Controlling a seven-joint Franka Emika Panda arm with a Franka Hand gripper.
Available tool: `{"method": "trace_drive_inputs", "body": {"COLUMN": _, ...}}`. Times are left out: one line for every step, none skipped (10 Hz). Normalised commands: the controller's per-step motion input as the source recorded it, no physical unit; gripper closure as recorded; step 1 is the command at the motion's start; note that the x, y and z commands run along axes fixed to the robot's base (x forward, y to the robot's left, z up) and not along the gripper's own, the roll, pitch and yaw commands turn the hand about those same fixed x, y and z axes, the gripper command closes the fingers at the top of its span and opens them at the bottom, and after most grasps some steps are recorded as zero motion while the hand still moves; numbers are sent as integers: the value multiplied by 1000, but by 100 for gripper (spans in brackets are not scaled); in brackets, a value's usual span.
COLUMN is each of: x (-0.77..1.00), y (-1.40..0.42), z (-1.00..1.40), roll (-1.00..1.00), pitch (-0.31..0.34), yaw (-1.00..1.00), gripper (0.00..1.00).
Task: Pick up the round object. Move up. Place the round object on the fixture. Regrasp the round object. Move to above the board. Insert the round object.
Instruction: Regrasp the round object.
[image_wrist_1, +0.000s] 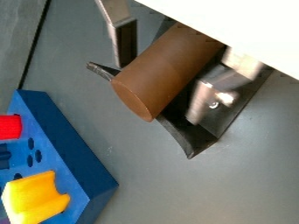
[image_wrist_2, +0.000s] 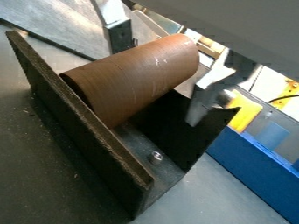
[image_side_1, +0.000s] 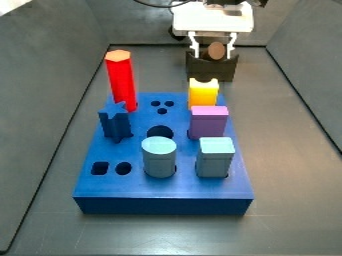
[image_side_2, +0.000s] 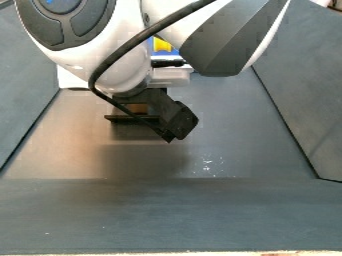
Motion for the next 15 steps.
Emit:
{"method": "trace_drive_inputs", "body": {"x": 0, "y": 0, "z": 1000, "roll": 75, "pitch": -18, "yaw": 3, "gripper": 0}}
{"method": "trace_drive_inputs", "body": {"x": -7, "y": 0, "z": 1000, "roll": 75, "pitch": -8, "yaw": 8, "gripper": 0}}
{"method": "trace_drive_inputs", "body": {"x": -29, "y": 1, "z": 1000, "roll": 83, "pitch": 14, "yaw": 22, "gripper": 0}}
{"method": "trace_drive_inputs", "body": {"x": -34, "y": 0, "z": 1000, "roll": 90, "pitch": 30, "yaw": 26, "gripper": 0}}
{"method": "trace_drive_inputs", "body": {"x": -38, "y": 2, "z": 1000, "roll": 86, "pitch": 78, "yaw": 24, "gripper": 0}}
{"method": "trace_drive_inputs", "body": {"x": -40, "y": 8, "z": 969, "roll": 77, "pitch": 112, "yaw": 20, "gripper": 0}}
{"method": "trace_drive_inputs", "body": {"x": -37, "y": 9, "z": 858, "roll": 74, "pitch": 130, "yaw": 15, "gripper": 0}}
{"method": "trace_drive_inputs", "body": {"x": -32, "y": 9, "z": 573, "roll": 75, "pitch": 153, "yaw": -12, "gripper": 0}}
{"method": "trace_drive_inputs", "body": {"x": -32, "y": 6, "z": 460, "roll": 75, "pitch": 150, "yaw": -22, "gripper": 0}}
{"method": "trace_drive_inputs", "body": {"x": -32, "y": 5, "z": 232, "roll": 70, "pitch": 136, "yaw": -40, "gripper": 0}}
{"method": "trace_drive_inputs", "body": {"x": -123, "y": -871, "z": 895, "roll": 1000, "pitch": 75, "yaw": 4, "gripper": 0}}
{"method": "trace_drive_inputs", "body": {"x": -113, "y": -812, "z": 794, "roll": 1000, "pitch": 72, "yaw": 4, "gripper": 0}}
{"method": "trace_drive_inputs", "body": {"x": -110, "y": -722, "z": 717, "roll": 1000, "pitch": 66, "yaw": 4, "gripper": 0}}
{"method": "trace_drive_inputs", "body": {"x": -113, "y": -521, "z": 484, "roll": 1000, "pitch": 54, "yaw": 3, "gripper": 0}}
{"method": "trace_drive_inputs", "body": {"x": -93, "y": -356, "z": 275, "roll": 1000, "pitch": 51, "yaw": 3, "gripper": 0}}
